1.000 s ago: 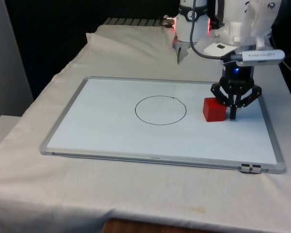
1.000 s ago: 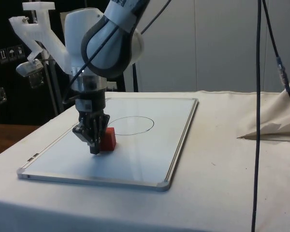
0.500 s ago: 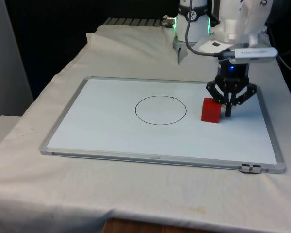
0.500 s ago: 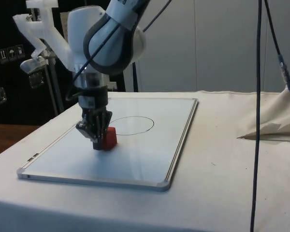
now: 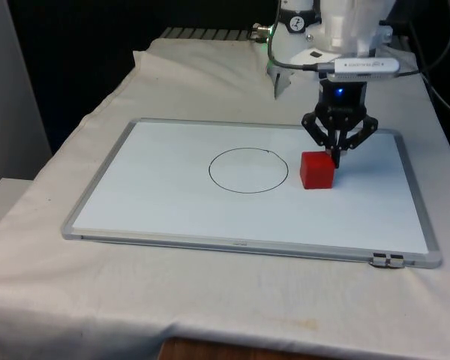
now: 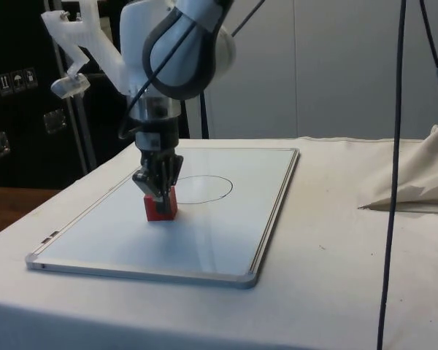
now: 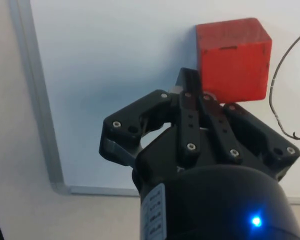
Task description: Push the cube into the marked area.
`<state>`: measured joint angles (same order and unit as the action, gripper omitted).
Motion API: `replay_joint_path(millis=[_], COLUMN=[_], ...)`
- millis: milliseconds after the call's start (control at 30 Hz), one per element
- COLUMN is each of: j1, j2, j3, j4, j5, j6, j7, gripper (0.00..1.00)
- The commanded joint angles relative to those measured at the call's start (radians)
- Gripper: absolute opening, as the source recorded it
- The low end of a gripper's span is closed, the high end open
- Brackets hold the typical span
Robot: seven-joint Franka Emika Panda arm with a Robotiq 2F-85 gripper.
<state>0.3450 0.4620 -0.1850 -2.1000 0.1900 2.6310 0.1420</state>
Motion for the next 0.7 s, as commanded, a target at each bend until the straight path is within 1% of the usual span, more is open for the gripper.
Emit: replay_joint_path(millis=[0,33,167,200,233,433,500,533,567,667], j1=[-0.008,-0.009,-0.006,0.0,-0.005,0.006,0.013,0.002,0.014,0.015], j2=[0.016,0.019,0.031,0.011,0.033,0.048,0.047,0.046,0.048,0.048], j3=[0.004,0.003,-0.005,-0.008,-0.009,-0.035,-0.045,-0.031,-0.049,-0.058], j4=[0.008,0.01,0.026,0.015,0.031,0.065,0.079,0.075,0.082,0.087], j5=[0.007,0.008,0.004,0.0,0.001,-0.012,-0.021,-0.006,-0.024,-0.042], j6=[0.013,0.015,0.014,0.0,0.011,-0.002,-0.01,-0.002,-0.012,-0.024], j7=[-0.011,-0.012,-0.011,-0.004,-0.01,0.007,0.02,0.003,0.023,0.041], gripper=[0.0,0.0,0.0,0.0,0.0,0.0,0.0,0.0,0.0,0.0])
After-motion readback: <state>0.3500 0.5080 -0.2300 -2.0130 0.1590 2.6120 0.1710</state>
